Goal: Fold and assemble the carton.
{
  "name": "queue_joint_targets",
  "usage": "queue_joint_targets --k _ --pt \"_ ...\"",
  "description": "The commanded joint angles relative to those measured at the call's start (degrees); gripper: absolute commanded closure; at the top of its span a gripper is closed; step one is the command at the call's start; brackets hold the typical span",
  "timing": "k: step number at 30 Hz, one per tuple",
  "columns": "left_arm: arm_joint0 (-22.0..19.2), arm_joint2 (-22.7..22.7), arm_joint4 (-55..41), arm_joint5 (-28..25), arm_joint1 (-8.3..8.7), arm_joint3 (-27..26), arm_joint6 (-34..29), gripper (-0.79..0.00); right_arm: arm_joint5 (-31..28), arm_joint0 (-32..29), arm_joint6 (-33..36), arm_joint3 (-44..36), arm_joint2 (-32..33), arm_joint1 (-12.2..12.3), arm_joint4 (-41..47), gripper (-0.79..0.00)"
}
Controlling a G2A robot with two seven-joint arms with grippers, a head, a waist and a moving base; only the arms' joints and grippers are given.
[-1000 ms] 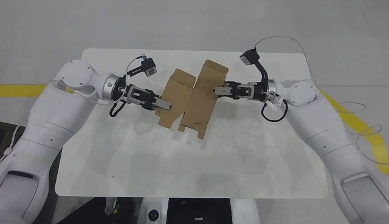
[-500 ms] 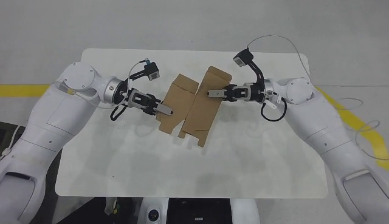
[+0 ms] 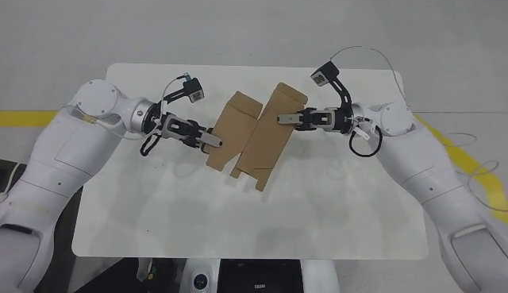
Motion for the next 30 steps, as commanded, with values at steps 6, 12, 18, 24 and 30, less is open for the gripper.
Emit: queue_joint_targets --k 6,12,18,24,30 --pt "0.0 -1.9 -1.9 -0.1 -0.5 2.7 3.0 -0.785 -1.5 -1.4 -1.5 1.3 1.6 0.1 -0.4 0.0" --pt "1.6 -2.9 -1.1 1.0 -0.8 1.7 7.9 -0.785 -3.8 -2.9 -8.8 2.4 3.4 0.0 -4.5 0.0" --pt "3.5 -3.2 3.2 1.5 -1.12 0.2 15.4 -0.785 -3.1 -5.2 -17.8 -1.2 4.9 0.0 -10.6 0.0" --pt "5.2 -4.3 3.9 2.0 -1.57 -0.7 22.4 -0.785 -1.2 -6.8 -22.5 -3.8 5.1 -0.4 -14.7 0.0" --pt "6.7 -6.2 2.5 2.8 -1.7 -1.7 24.2 -0.785 -0.9 -7.6 -25.9 -4.0 5.9 -0.8 -17.5 0.0"
